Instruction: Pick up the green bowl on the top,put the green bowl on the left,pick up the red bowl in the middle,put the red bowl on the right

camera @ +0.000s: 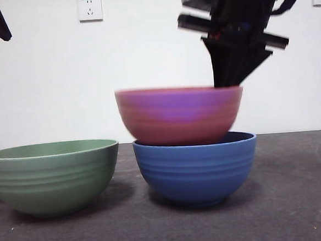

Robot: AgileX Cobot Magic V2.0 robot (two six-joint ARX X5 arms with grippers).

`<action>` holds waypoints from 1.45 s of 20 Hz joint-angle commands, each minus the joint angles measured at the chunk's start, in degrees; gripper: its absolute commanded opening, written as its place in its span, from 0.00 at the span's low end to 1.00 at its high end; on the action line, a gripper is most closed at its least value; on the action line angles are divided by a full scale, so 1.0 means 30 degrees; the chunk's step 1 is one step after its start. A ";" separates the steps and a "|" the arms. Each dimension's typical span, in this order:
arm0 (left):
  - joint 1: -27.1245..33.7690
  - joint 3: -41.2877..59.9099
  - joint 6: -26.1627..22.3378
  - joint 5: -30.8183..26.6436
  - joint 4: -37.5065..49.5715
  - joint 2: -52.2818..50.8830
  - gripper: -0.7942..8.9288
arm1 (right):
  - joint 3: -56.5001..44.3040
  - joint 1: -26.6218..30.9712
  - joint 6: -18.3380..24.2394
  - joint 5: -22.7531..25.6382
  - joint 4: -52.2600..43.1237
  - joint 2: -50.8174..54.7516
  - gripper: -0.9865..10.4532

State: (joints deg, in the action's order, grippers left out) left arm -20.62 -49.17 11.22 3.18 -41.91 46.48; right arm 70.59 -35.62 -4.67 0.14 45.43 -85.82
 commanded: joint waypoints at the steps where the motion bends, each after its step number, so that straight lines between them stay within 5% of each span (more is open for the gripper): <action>1: -0.0015 0.0124 0.0117 -0.0051 0.0095 -0.0007 0.49 | 0.0109 0.0007 0.0000 -0.0044 -0.0291 0.1428 0.07; 8: -0.0015 0.0124 0.0124 -0.0044 0.0087 -0.0007 0.49 | 0.0146 0.1705 0.0015 0.0342 -0.3963 0.3701 0.07; 11: -0.0015 0.0124 0.0117 -0.0044 0.0095 -0.0007 0.49 | 0.0146 0.3978 0.0007 0.1588 -0.2812 0.3373 0.07; 17: -0.0015 0.0124 0.0124 -0.0051 0.0612 -0.0007 0.49 | 0.0131 0.8495 0.0022 0.1428 0.1326 0.2353 0.07; 27: -0.0015 0.0124 0.0131 -0.0051 0.0539 -0.0007 0.49 | 0.0095 0.8473 0.0087 -0.0051 -0.0998 -0.3963 0.10; 29: -0.0015 0.0124 0.0131 -0.0051 0.0510 -0.0007 0.49 | 0.0095 0.8473 0.0087 -0.0044 -0.1056 -0.4284 0.16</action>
State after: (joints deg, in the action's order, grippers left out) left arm -20.62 -49.17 11.22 3.18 -40.42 46.48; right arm 71.20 -10.11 -4.62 0.10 42.61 -98.21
